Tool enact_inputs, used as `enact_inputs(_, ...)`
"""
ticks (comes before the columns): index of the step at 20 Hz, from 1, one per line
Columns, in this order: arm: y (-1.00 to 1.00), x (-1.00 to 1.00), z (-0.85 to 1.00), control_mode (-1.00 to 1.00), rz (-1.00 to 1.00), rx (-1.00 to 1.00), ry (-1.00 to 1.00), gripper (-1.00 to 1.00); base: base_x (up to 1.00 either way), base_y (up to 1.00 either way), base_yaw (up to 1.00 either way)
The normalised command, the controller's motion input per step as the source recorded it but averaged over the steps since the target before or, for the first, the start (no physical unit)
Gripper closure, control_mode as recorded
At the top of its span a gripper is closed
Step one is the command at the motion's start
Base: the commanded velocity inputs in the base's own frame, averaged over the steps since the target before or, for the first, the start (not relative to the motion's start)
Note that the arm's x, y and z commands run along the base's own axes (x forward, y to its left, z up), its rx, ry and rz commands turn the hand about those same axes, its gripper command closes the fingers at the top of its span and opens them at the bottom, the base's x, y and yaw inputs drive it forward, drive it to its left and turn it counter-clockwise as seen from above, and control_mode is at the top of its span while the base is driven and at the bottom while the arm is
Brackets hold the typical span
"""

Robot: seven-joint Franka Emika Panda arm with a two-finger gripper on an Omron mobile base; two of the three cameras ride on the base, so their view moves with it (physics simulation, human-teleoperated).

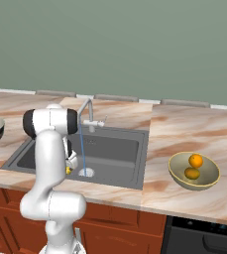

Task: Pick the oranges from the sink and place them in one bowl. Place the corn in the other bowl. Then turn off the sink faucet.

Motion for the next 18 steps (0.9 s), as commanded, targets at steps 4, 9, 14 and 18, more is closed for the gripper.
enact_inputs(4,0.00,0.06,-0.15,-1.00,0.00,0.00,-0.02,-1.00,0.00,0.00,0.00)
enact_inputs(9,0.00,0.13,-0.13,-1.00,0.00,0.00,-0.04,-1.00,0.00,0.00,0.00)
enact_inputs(14,0.01,0.22,-0.16,-1.00,0.00,0.00,-0.07,-1.00,0.00,0.00,0.00)
enact_inputs(18,0.03,0.11,-0.15,-1.00,0.00,0.00,-0.05,-1.00,0.00,0.00,0.00)
